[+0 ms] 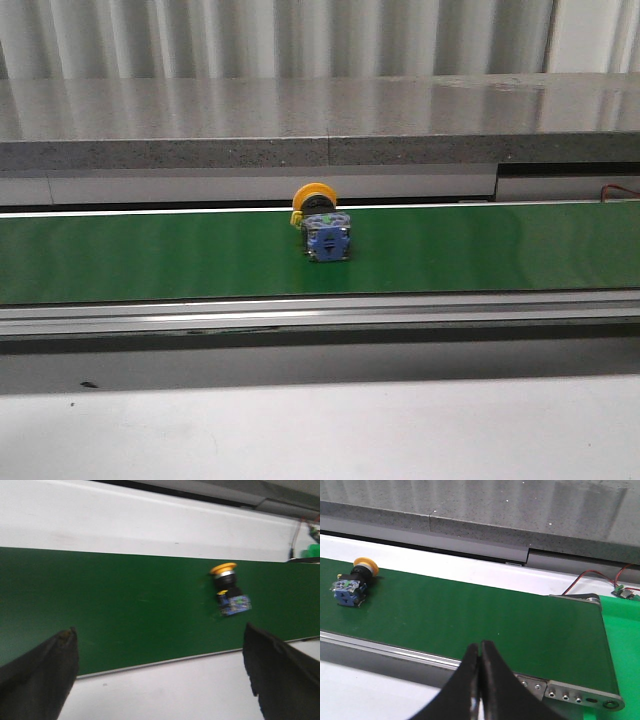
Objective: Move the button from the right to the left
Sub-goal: 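Lower the open left gripper over the button and close on it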
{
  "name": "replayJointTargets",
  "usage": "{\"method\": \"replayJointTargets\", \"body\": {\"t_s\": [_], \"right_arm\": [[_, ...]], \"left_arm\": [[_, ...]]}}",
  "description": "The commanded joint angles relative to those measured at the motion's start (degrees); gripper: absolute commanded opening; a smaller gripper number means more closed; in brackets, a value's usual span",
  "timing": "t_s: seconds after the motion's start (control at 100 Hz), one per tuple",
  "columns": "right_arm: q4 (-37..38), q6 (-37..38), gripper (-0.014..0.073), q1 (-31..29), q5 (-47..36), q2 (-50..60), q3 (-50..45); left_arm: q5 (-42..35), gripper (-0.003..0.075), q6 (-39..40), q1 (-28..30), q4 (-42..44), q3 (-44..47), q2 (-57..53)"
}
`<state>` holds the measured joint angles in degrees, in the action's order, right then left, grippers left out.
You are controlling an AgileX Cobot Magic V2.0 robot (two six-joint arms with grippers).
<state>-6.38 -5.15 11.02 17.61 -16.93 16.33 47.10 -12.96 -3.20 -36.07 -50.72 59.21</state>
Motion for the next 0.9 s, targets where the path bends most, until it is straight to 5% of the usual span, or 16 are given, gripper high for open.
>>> {"method": "replayJointTargets", "body": {"t_s": [0.0, 0.27, 0.5, 0.89], "right_arm": [[0.67, -0.46, -0.0068, 0.16, -4.39, -0.37, 1.47], [0.67, -0.46, -0.0068, 0.16, -4.39, -0.37, 1.47], [0.67, -0.46, -0.0068, 0.16, -4.39, -0.37, 1.47], [0.67, -0.46, -0.0068, 0.16, -4.39, -0.37, 1.47]], "left_arm": [[-0.66, 0.0622, -2.29, -0.03, -8.44, -3.44, 2.74], [1.44, 0.0622, 0.47, -5.47, -7.15, -9.90, 13.25], [1.97, 0.0622, 14.96, -13.05, 7.75, -17.91, 23.16], [10.02, 0.0622, 29.69, -20.13, 18.86, -30.77, 36.92]]}}
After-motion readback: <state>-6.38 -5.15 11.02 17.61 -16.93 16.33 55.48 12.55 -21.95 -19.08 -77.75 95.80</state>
